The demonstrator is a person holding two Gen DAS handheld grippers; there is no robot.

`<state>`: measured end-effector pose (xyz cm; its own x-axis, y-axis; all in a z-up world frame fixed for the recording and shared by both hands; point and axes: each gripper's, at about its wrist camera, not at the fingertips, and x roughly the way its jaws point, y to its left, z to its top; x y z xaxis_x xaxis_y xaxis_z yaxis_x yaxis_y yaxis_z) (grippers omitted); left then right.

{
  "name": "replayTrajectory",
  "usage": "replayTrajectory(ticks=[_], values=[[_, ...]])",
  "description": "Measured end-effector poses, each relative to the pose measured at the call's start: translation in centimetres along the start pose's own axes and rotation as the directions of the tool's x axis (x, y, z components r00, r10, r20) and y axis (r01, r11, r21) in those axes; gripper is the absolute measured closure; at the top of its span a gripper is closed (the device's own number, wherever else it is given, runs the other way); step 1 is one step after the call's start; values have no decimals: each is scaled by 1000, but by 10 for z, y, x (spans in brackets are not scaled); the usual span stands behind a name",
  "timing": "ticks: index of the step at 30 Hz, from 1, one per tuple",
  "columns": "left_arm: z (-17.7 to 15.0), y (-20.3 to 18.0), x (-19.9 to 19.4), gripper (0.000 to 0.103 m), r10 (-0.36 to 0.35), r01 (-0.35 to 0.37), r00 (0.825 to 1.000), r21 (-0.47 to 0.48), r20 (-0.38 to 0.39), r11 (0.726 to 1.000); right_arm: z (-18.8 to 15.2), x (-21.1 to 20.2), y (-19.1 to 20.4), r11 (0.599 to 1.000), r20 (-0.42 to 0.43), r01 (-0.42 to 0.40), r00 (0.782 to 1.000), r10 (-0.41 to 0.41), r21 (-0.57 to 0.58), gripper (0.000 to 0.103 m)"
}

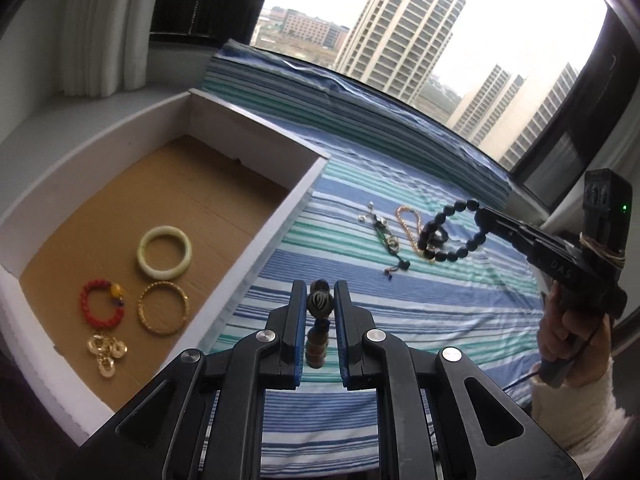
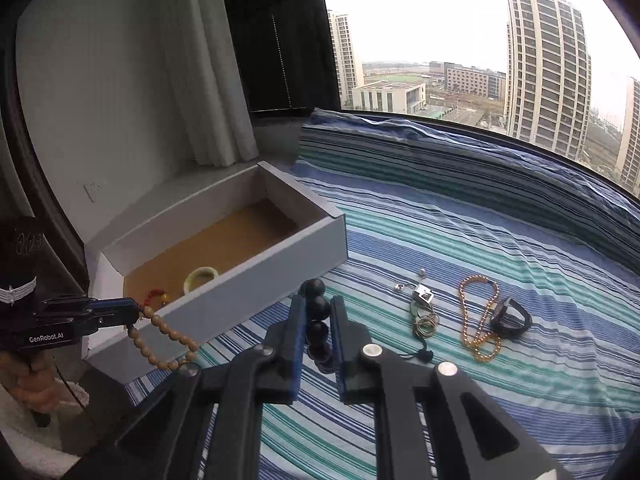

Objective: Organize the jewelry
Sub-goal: 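Lower both bracelets into the white box and open both tools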

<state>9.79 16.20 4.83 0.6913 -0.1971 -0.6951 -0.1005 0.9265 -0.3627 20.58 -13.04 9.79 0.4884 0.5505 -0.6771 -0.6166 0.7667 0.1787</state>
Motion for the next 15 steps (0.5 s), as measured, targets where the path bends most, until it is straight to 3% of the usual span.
replayTrajectory(ticks=[7, 10, 15], values=[[41, 67, -28, 92, 197, -192, 977, -65, 86, 979, 56, 51, 70, 987, -7, -143, 990, 143, -68, 91], [52, 103, -17, 92, 274, -266, 959, -110, 69, 958, 70, 86, 95, 979, -50, -196, 980, 192, -65, 91], [54, 151, 14, 92, 347, -342, 938, -151, 4, 927, 75, 148, 128, 979, -136, -178, 977, 164, -102, 91]])
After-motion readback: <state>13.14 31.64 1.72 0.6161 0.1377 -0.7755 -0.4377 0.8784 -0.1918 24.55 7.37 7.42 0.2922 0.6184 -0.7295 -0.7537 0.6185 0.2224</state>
